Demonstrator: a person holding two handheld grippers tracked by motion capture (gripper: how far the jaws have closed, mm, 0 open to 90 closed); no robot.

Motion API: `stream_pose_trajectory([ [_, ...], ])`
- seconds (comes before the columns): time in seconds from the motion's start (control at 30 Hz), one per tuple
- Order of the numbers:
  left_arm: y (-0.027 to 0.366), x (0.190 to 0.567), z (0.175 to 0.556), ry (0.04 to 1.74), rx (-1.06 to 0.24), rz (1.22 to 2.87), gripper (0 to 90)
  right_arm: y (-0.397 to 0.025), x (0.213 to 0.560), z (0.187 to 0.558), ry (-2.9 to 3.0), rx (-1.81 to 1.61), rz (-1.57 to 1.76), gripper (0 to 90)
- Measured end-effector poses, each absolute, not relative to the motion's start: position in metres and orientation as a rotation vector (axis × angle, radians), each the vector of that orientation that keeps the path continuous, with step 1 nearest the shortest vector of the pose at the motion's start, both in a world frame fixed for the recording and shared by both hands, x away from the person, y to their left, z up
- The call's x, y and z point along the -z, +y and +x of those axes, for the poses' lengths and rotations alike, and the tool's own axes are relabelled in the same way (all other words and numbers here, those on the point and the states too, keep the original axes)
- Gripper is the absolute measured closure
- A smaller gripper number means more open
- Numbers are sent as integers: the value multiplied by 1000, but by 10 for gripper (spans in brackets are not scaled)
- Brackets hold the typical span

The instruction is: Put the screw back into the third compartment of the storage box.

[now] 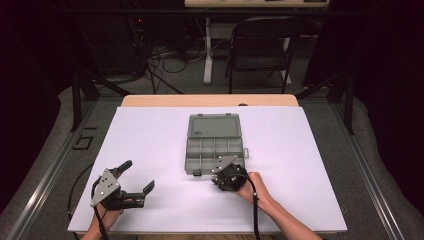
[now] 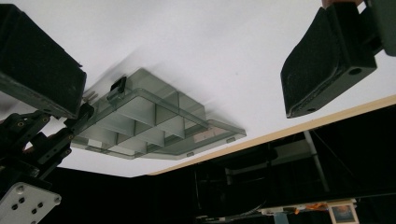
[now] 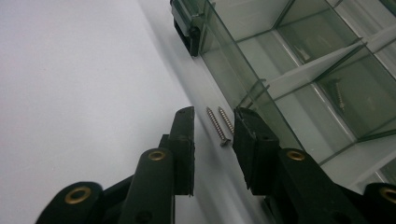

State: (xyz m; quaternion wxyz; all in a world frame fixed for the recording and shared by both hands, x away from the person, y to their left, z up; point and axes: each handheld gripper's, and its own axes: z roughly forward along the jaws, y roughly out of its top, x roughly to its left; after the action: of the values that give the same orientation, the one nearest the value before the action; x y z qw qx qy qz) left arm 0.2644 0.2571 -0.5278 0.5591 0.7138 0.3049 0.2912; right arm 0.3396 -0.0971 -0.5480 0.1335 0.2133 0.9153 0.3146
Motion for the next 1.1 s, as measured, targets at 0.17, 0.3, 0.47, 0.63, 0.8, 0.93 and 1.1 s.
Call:
stream_pose_trajectory([
  [0.17, 257, 528, 264, 719, -685, 1683, 2, -96, 551, 344, 2672, -925, 636, 714],
  [0.3, 257, 528, 264, 720, -686, 1683, 1, -98, 551, 348, 2704, -948, 704, 755],
  [0.47, 257, 528, 264, 721, -688, 1683, 1, -98, 550, 349, 2742, -950, 759, 847],
  [0.63, 257, 528, 264, 720, -688, 1680, 1, -98, 549, 350, 2743, -942, 750, 861],
  [0.8, 257, 528, 264, 720, -689, 1679, 1, -99, 543, 346, 2740, -938, 754, 865],
  [0.93, 257, 528, 264, 718, -691, 1680, 1, -101, 535, 345, 2732, -946, 753, 866],
  [1.1, 257, 527, 264, 718, -692, 1680, 1, -101, 529, 342, 2721, -954, 739, 867],
])
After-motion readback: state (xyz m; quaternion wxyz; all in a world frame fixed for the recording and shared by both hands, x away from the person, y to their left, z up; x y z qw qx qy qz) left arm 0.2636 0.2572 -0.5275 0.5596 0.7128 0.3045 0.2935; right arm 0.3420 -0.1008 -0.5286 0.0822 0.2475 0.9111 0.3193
